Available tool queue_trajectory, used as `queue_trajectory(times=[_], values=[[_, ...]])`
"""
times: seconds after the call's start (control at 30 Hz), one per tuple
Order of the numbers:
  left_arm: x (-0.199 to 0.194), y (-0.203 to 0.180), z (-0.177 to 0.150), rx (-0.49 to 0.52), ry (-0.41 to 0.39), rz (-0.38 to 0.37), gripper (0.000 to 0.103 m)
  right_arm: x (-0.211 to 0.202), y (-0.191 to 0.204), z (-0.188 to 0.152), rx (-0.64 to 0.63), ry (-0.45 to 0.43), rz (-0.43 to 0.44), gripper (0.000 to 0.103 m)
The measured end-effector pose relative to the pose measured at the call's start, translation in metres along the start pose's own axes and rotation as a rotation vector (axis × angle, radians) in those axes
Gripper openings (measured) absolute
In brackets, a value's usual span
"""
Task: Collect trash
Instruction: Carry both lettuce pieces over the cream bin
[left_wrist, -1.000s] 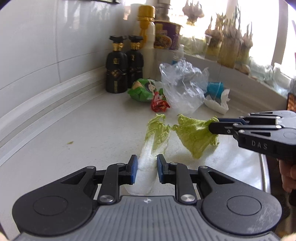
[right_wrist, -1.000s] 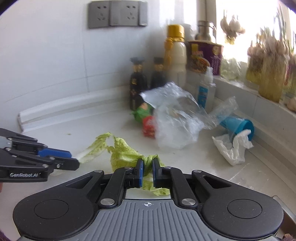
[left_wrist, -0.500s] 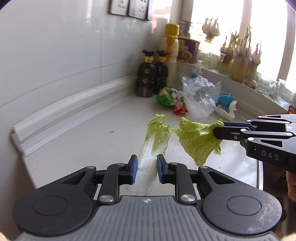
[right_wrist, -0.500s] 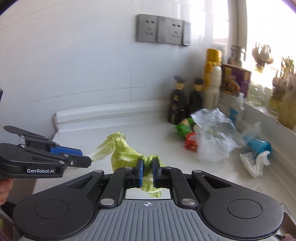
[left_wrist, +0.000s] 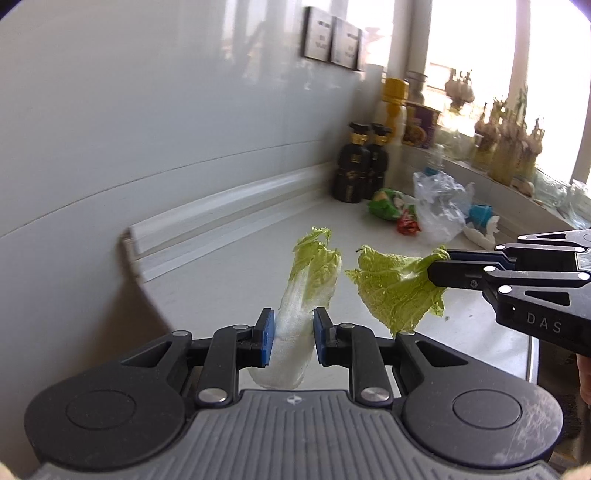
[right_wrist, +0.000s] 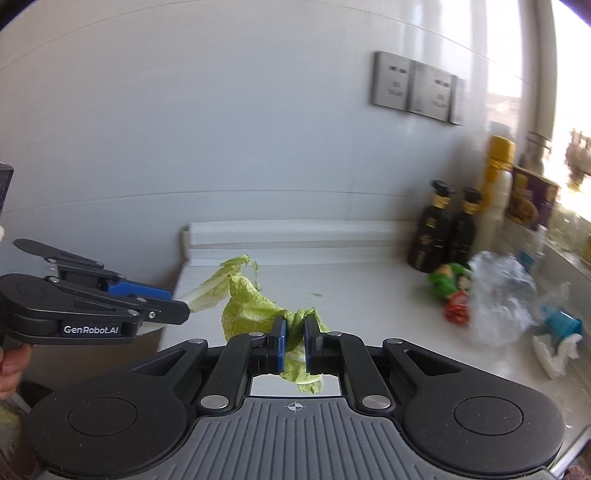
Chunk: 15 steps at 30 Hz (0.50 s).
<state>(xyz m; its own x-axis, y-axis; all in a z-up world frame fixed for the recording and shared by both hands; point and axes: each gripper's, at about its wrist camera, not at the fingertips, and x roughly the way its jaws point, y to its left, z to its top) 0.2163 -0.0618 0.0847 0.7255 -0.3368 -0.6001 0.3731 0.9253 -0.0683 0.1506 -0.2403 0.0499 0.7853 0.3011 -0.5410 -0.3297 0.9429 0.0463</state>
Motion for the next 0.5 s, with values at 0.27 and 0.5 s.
queue_trajectory(times=[0.27, 0.5], values=[[-0.014, 0.040, -0.019, -0.078, 0.000, 0.049, 0.020, 0.016, 0.054, 0.007, -0.028, 0.005, 0.091, 0.009], [-0.023, 0.073, -0.039, -0.133, 0.003, 0.117, 0.020, 0.028, 0.098, 0.005, -0.058, 0.017, 0.162, 0.009]])
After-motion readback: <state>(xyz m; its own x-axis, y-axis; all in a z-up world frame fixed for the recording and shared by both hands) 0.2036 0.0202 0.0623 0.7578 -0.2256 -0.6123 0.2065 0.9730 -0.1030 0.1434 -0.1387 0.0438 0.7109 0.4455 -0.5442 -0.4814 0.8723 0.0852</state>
